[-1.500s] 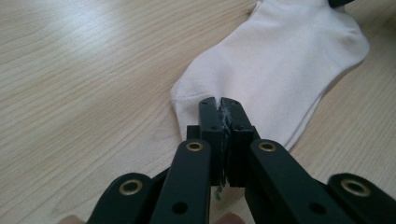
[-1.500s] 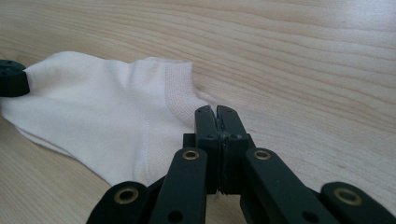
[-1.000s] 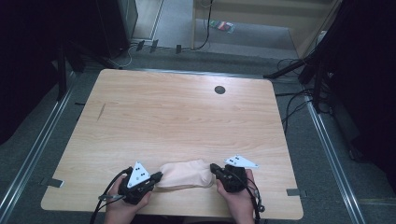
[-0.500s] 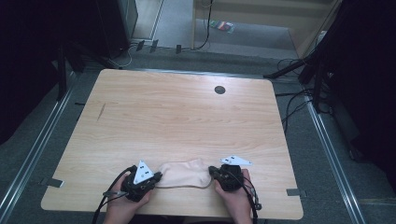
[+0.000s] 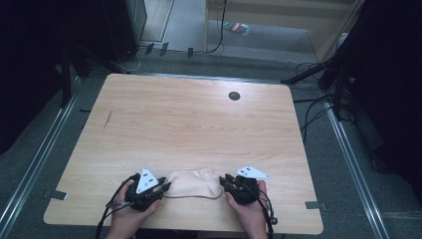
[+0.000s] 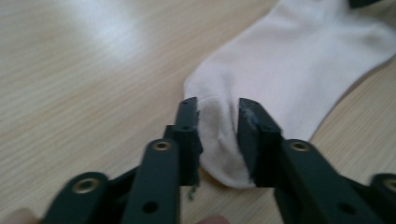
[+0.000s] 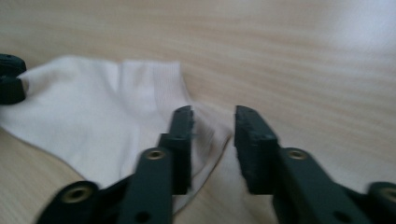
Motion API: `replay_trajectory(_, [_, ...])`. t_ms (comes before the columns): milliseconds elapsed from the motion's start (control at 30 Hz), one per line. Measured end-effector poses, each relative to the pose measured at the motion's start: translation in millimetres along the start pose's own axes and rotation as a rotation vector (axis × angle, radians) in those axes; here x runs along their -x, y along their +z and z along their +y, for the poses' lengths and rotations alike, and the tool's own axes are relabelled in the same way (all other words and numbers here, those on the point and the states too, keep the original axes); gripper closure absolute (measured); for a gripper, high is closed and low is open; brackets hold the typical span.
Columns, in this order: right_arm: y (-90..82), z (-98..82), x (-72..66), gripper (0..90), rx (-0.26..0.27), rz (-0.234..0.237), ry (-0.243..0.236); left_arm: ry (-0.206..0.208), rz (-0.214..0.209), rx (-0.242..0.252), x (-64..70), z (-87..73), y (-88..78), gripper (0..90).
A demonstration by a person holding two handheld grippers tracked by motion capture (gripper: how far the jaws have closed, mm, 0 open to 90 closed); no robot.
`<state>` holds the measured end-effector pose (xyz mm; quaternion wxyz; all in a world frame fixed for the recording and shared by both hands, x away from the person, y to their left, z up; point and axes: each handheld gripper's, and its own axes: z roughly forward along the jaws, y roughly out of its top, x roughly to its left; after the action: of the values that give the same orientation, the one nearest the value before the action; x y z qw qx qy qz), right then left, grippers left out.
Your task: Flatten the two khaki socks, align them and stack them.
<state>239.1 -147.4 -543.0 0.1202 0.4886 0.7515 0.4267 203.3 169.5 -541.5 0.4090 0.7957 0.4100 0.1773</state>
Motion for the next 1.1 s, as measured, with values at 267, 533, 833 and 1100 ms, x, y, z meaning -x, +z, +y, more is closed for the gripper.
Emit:
replay_trajectory(267, [-12.6, 5.9, 13.1, 32.5, 0.173, 0.014, -0.015, -0.112, -0.005, 0.143, -25.4, -0.5, -15.1, 23.7])
replay_trajectory(533, [-20.0, 10.3, 30.5, 22.3, 0.195, -0.021, 0.021, -0.119, 0.085, 0.154, -44.9, -3.1, -25.7, 13.8])
replay_trajectory(833, [-43.8, 12.3, 62.5, 13.3, 0.234, -0.058, 0.055, -0.205, 0.161, 0.169, -86.3, -16.6, -43.3, 13.9])
replay_trajectory(1100, [-62.7, 4.4, 95.9, 13.1, 0.231, -0.112, 0.091, -0.243, 0.213, 0.162, -108.9, -30.4, -54.0, 13.9])
